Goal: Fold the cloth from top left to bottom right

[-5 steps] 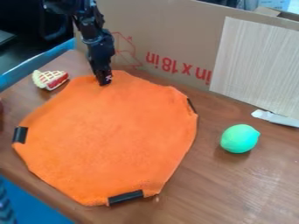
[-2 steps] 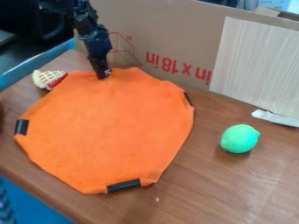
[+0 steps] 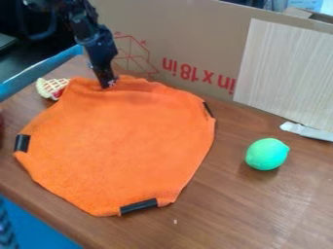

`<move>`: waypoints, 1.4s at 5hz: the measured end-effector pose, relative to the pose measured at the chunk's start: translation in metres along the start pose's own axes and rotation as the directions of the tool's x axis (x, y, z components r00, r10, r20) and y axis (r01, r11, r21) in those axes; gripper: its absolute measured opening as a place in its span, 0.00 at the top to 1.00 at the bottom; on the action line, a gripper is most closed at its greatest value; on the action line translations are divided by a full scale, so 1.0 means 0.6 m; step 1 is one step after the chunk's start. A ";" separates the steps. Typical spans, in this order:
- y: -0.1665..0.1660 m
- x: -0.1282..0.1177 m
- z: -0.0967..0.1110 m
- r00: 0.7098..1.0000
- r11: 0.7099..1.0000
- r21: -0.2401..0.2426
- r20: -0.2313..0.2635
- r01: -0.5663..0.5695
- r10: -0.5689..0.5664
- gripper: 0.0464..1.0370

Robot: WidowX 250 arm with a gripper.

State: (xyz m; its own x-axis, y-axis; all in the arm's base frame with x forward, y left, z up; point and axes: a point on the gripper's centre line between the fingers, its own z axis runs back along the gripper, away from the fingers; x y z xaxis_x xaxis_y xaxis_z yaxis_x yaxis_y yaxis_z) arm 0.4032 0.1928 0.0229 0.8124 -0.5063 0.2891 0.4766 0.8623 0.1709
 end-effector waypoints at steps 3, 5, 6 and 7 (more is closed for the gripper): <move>-0.113 -0.005 0.062 0.989 0.983 0.136 0.066 0.124 -0.134 0.98; -0.225 -0.032 0.061 0.973 0.952 0.216 0.029 0.218 -0.229 0.98; -0.266 -0.043 0.076 0.969 0.951 0.210 0.049 0.227 -0.242 0.98; -0.299 -0.051 0.096 0.963 0.947 0.210 0.069 0.241 -0.261 0.98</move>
State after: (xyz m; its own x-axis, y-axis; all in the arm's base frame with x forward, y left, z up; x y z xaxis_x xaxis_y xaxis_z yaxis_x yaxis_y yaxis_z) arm 0.2735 0.0535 0.0379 0.6348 -0.7125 0.2990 0.5772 0.6946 0.4295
